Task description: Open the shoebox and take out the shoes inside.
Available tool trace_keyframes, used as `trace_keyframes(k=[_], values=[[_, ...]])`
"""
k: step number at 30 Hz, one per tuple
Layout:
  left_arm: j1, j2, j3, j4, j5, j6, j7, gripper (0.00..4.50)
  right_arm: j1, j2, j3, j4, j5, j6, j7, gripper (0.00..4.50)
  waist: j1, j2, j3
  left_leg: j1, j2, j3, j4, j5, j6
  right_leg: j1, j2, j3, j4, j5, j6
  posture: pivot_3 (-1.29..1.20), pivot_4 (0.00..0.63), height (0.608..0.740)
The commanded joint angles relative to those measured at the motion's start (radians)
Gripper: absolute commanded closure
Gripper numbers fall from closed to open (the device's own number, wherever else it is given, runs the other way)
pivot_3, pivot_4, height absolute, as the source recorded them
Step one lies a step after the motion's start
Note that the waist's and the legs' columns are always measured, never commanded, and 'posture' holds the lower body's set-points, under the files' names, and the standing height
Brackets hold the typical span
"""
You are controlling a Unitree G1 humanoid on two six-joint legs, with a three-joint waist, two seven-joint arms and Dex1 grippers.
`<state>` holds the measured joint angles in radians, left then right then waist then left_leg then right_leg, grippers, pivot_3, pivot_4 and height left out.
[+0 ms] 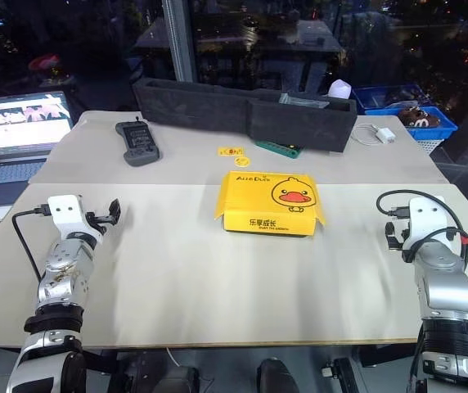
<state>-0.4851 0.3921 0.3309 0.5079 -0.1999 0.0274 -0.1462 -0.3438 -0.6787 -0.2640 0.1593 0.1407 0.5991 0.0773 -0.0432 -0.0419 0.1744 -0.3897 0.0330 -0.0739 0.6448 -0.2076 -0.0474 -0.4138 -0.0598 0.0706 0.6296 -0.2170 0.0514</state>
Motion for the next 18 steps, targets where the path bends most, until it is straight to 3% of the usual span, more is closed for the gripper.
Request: trace_keyframes(k=[1,4,8,13,18], values=[[0.013,0.037,-0.07,-0.106,-0.041,0.027,-0.191,0.04,0.003,-0.019,-0.022,-0.053,-0.005,-0.026,0.036,0.0,0.0,0.0,0.0,0.0,0.0,0.0,0.0,0.0,0.0,0.0,0.0,0.0,0.0,0.0,0.0,0.0,0.15,0.715],[0.016,0.116,-0.219,-0.197,-0.076,0.07,-0.539,0.04,0.077,-0.09,0.039,-0.119,0.034,-0.08,0.264,0.0,0.005,0.001,0.001,-0.003,0.0,0.0,0.0,0.0,0.0,-0.003,0.0,0.0,0.0,0.0,0.0,0.0,0.15,0.715],[0.014,0.179,-0.27,-0.186,-0.047,0.041,-0.66,0.04,0.117,-0.162,0.092,-0.144,0.035,-0.101,0.43,0.0,-0.003,0.002,0.001,-0.005,0.0,0.0,0.0,0.001,-0.002,-0.006,0.0,0.0,0.001,0.0,0.0,0.0,0.15,0.715],[-0.025,0.184,-0.307,-0.141,-0.021,0.023,-0.717,0.04,0.106,-0.167,0.082,-0.118,0.016,-0.093,0.437,0.0,-0.008,0.003,0.001,-0.004,0.001,0.001,0.0,0.001,-0.001,-0.007,0.001,0.001,0.002,0.0,-0.001,0.0,0.15,0.715],[-0.063,0.16,-0.321,-0.075,0.005,-0.022,-0.726,0.0,0.087,-0.151,0.09,-0.099,-0.011,-0.084,0.413,1.16,-0.002,0.003,0.001,-0.005,0.0,0.001,0.0,0.001,-0.001,-0.007,0.0,0.001,0.001,0.0,-0.001,0.0,0.15,0.715]])
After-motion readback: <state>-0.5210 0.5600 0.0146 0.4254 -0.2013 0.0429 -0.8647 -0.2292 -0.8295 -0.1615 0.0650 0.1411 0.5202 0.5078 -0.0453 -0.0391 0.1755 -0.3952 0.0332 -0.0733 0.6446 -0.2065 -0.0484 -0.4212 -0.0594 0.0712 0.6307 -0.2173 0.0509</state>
